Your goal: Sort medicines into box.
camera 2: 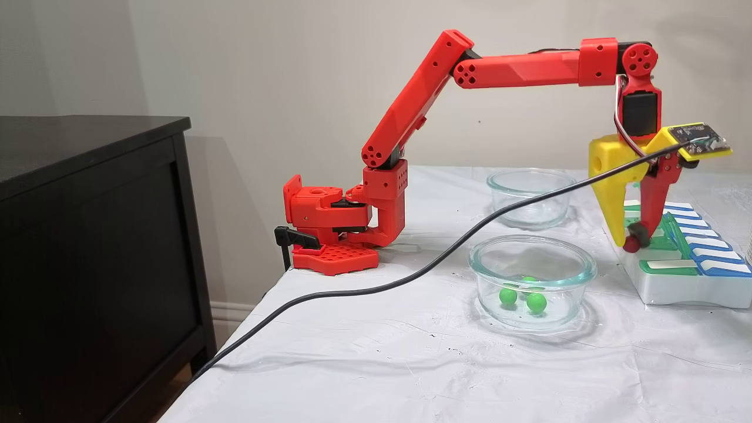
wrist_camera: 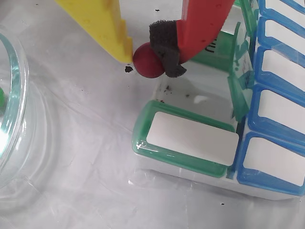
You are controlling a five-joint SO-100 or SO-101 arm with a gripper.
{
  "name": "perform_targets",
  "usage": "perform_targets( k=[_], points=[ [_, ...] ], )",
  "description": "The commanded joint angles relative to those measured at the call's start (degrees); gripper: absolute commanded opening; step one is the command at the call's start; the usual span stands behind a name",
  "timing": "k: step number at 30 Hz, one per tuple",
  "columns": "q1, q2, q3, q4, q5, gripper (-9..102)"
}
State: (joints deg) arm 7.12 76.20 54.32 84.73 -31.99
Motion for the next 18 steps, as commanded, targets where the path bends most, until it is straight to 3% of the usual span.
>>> perform_targets(
  k=[1,18],
  points=[
    [0.70,4.83,-8.96,0.09,0.53,0],
    [-0.44,-0.53,-12.66,-0.44,2.72,0]
  ],
)
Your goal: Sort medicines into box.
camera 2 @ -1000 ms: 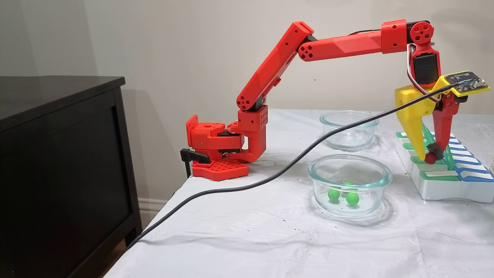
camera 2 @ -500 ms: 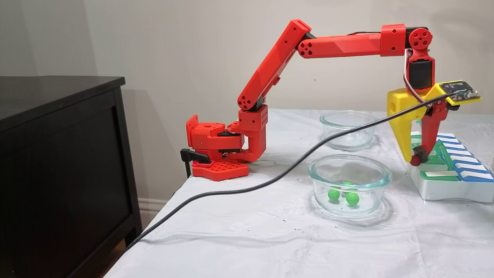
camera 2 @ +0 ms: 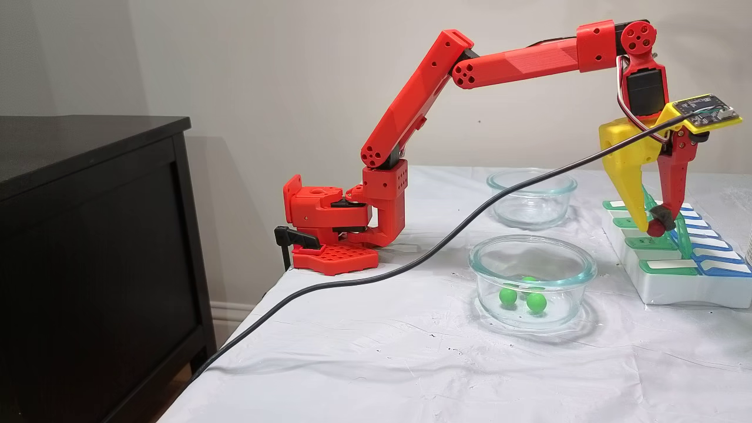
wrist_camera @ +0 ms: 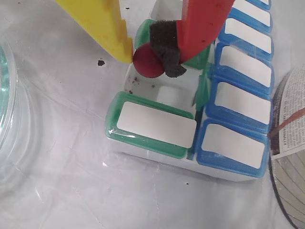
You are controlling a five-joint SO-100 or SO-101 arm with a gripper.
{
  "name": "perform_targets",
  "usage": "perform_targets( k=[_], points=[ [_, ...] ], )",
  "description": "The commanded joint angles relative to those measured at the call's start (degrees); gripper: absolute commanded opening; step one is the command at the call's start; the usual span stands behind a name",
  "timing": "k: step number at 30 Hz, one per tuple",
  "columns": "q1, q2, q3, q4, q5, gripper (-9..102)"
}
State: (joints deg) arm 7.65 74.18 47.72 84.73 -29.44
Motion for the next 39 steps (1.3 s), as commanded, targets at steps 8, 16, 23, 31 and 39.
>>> perform_targets(
  k=[8,16,23,31,39],
  points=[
    [-0.70,-2.64,-11.51,-0.35,0.00,0],
    [-1.14,0.62,-7.56,1.05,0.44,34],
    [-1.41,3.25,-5.19,1.58,0.09,34],
    [-1.49,5.98,-2.99,1.85,-1.05,29],
    [0.00,11.87,-2.81,4.13,-7.38,10]
  ],
)
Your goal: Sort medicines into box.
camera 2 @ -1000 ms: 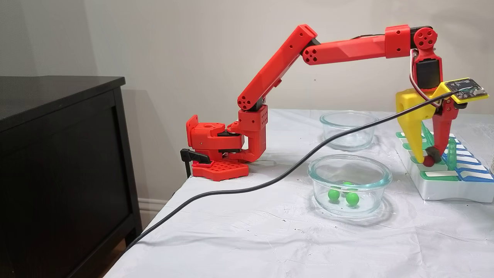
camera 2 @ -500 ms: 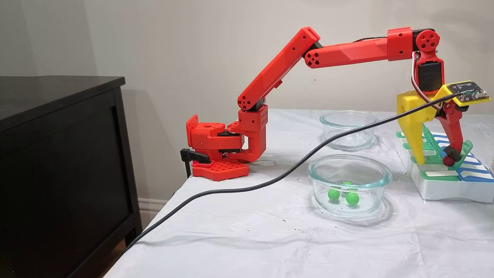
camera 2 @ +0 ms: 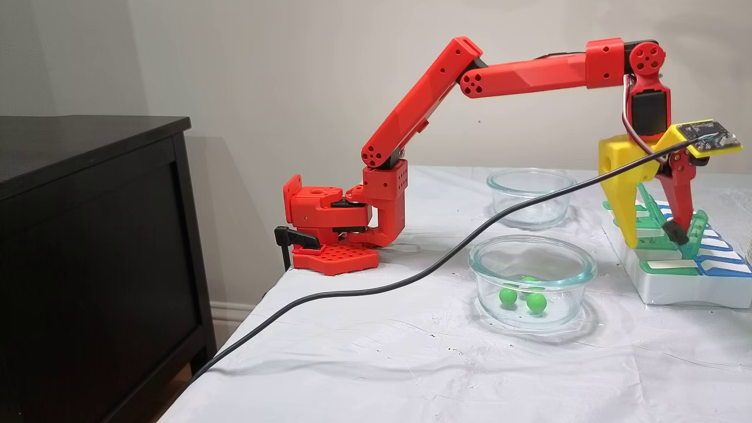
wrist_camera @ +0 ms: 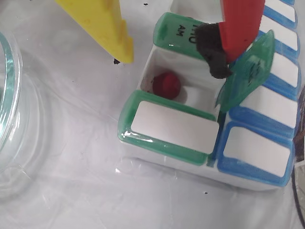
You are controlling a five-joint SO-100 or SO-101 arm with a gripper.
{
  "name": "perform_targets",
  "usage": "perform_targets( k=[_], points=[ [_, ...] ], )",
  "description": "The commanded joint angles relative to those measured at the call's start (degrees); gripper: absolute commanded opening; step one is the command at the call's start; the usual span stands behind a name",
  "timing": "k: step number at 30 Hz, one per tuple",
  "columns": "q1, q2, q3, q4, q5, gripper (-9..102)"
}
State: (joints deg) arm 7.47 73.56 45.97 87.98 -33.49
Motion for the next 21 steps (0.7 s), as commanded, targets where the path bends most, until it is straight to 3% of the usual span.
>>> perform_targets(
  k=[1,11,14,21],
  points=[
    [0.70,13.97,-0.79,1.49,-4.31,2],
    [2.02,31.64,20.48,6.86,-17.58,0],
    [5.98,39.99,33.05,5.80,-27.07,0],
    [13.36,65.83,61.61,-8.00,-36.12,0]
  ],
)
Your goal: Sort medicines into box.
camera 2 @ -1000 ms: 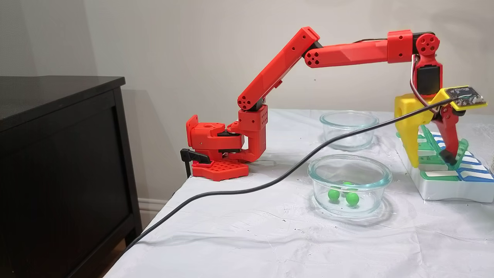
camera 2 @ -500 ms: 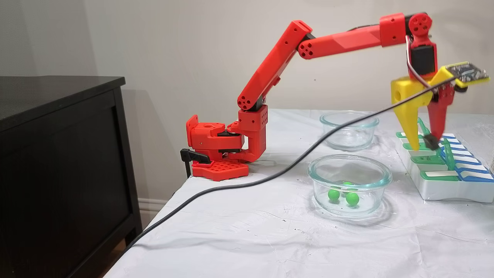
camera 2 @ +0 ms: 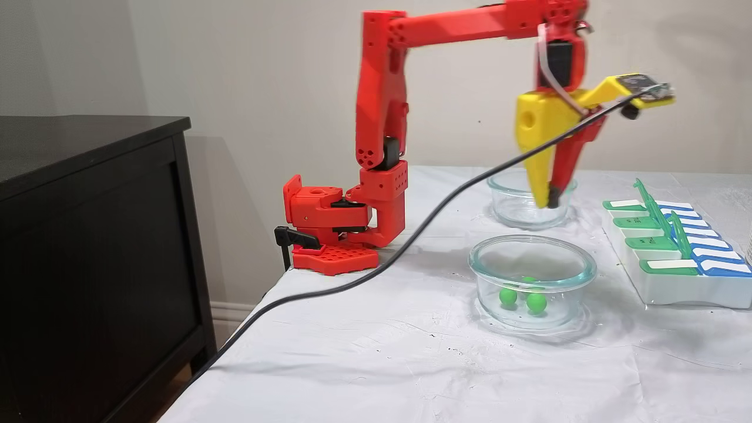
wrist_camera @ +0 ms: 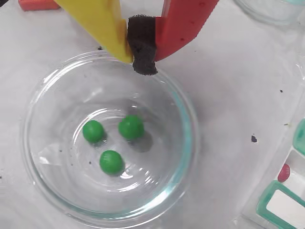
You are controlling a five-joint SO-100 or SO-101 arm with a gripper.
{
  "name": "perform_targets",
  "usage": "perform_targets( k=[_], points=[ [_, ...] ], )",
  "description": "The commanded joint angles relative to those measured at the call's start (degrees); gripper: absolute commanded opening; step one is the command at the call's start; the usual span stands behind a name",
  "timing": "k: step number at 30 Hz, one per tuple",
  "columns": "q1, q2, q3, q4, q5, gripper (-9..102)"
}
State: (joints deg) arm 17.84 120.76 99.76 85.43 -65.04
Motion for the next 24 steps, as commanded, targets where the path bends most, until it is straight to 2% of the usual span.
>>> perform_targets(
  k=[1,5,10,17,21,24],
  points=[
    [3.87,20.39,9.76,-6.68,-6.06,0],
    [5.19,23.64,16.88,-12.30,-9.23,0],
    [5.80,18.46,19.51,-13.97,-12.66,0],
    [4.83,18.02,24.43,-21.18,-12.48,0],
    [5.71,8.70,18.19,-18.28,-11.78,0],
    [5.89,1.14,13.89,-17.84,-10.46,6]
  ],
)
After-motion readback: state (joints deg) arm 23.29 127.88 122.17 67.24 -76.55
